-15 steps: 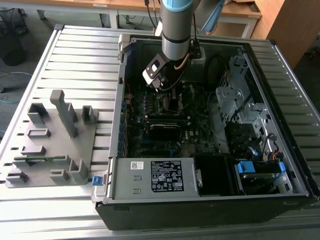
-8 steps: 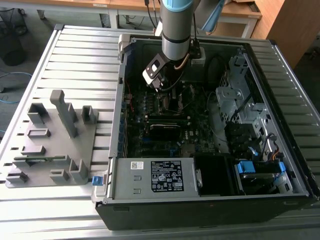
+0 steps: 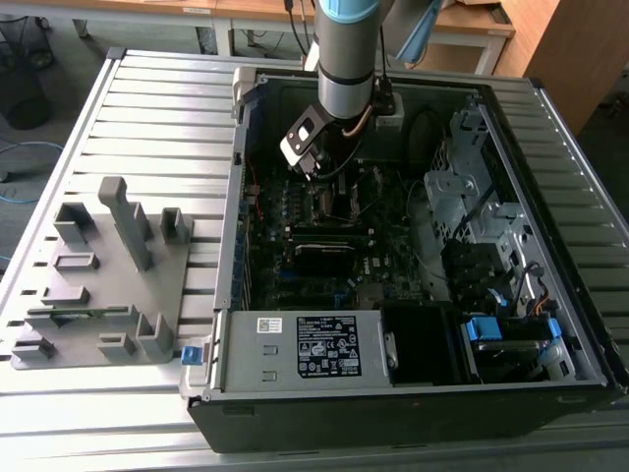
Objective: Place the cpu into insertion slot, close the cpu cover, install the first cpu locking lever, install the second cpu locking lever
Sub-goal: 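Place the cpu into insertion slot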
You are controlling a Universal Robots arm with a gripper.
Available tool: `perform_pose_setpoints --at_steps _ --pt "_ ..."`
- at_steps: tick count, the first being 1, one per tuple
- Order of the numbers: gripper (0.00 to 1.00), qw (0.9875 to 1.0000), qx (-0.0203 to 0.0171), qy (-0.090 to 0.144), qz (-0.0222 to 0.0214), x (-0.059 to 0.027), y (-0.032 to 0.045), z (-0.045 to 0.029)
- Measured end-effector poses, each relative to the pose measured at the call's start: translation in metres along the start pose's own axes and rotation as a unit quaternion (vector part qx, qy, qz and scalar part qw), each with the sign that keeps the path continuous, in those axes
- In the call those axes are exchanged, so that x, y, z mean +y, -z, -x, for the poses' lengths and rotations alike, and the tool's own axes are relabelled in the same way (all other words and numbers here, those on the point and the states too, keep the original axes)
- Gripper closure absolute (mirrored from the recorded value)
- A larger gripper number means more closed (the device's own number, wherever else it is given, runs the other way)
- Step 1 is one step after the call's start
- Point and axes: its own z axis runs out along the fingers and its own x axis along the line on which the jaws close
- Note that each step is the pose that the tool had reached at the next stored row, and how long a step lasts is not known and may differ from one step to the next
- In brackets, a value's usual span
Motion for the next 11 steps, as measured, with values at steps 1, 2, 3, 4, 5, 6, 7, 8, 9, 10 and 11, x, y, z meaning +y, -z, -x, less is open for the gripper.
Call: perform_pose_setpoints --at_steps 1,2,3,4,5,6,7,8,9,10,11 --pt "0.46 1.0000 0.0000 0.000 0.0000 0.0000 0.0000 0.0000" --pt "0.46 1.0000 0.0000 0.000 0.0000 0.0000 0.0000 0.0000" --pt "0.46 1.0000 0.0000 0.000 0.0000 0.0000 0.0000 0.0000" --pt "0.46 1.0000 0.0000 0.000 0.0000 0.0000 0.0000 0.0000" --pt "0.46 1.0000 0.0005 0.000 0.0002 0.0000 -0.0003 -0.0001" --pt "0.45 1.0000 0.0007 0.000 0.0002 0.0001 -0.0005 -0.0002" --pt "0.39 1.0000 0.0005 0.000 0.0003 0.0001 -0.0005 -0.0002" --pt "0.39 1.0000 0.0003 0.000 0.0002 0.0000 -0.0003 -0.0001" --pt "0.33 1.0000 0.0001 0.000 0.0000 0.0000 -0.0001 0.0000" --pt "0.33 1.0000 0.0001 0.000 0.0000 0.0000 -0.0001 0.0000" --pt "0.33 1.0000 0.0000 0.000 0.0000 0.0000 -0.0001 0.0000"
